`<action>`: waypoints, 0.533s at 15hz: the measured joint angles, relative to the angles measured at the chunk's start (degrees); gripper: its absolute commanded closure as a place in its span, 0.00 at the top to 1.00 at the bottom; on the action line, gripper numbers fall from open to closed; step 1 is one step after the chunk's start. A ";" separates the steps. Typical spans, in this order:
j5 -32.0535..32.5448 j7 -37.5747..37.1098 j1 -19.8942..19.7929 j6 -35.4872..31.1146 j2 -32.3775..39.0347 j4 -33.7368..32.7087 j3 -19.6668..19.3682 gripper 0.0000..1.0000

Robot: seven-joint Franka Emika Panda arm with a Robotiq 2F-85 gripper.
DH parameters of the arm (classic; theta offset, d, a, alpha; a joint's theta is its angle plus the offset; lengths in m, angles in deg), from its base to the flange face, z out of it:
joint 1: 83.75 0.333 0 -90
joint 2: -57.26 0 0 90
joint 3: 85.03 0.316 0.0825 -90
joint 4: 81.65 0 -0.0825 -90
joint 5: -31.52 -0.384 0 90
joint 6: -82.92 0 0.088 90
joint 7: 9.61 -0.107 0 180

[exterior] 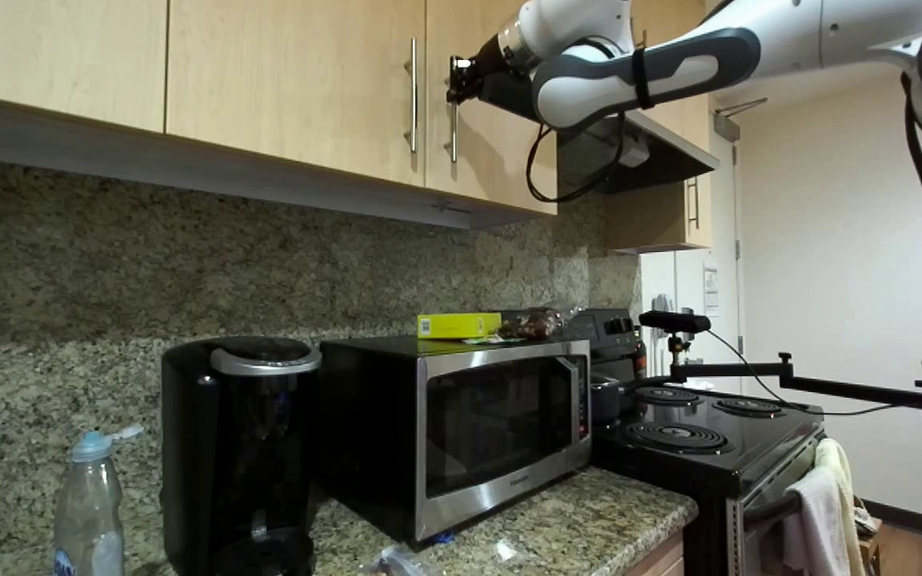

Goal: Open the top right cabinet door

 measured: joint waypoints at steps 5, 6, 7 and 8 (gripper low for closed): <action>-2.16 0.40 0.00 -2.81 -3.93 4.83 -1.78 0.09; -2.41 0.40 0.00 -3.61 -4.91 6.08 -2.24 0.09; -2.52 0.39 0.00 -4.38 -5.94 7.35 -2.67 0.09; -2.60 0.28 0.00 -5.15 -7.05 8.69 -3.14 0.09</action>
